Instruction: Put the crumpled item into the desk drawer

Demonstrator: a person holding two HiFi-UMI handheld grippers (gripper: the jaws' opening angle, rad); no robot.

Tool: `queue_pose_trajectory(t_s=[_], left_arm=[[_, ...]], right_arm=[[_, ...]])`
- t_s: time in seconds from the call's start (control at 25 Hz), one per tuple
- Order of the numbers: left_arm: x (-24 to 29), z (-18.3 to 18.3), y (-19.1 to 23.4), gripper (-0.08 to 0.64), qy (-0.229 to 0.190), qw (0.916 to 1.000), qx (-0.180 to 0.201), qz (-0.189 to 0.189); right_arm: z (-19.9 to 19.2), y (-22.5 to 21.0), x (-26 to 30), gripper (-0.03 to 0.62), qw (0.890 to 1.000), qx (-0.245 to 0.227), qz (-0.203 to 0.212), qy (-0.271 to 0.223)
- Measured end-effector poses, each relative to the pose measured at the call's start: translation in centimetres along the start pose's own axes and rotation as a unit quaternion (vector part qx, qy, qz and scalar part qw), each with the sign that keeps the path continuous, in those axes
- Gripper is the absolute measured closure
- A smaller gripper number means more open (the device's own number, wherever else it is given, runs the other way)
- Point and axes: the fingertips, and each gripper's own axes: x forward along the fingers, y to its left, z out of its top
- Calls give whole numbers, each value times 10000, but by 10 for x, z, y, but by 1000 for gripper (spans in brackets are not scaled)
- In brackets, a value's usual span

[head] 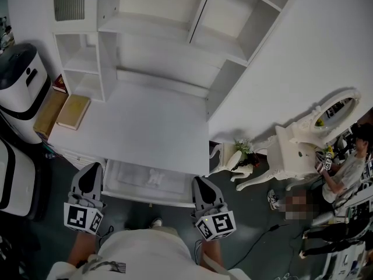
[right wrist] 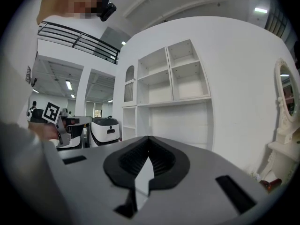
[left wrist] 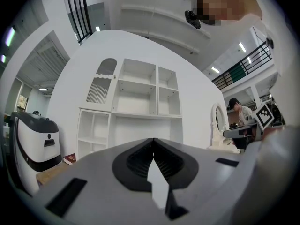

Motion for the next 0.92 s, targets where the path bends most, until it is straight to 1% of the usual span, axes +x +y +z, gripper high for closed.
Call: queue_pose_trajectory(t_s=[0.92], left_arm=[[-7,-3,-13,545,6,10000,-11,-55]], right_arm=[[-4,-1,-13,583,10000,38,-16,-22]])
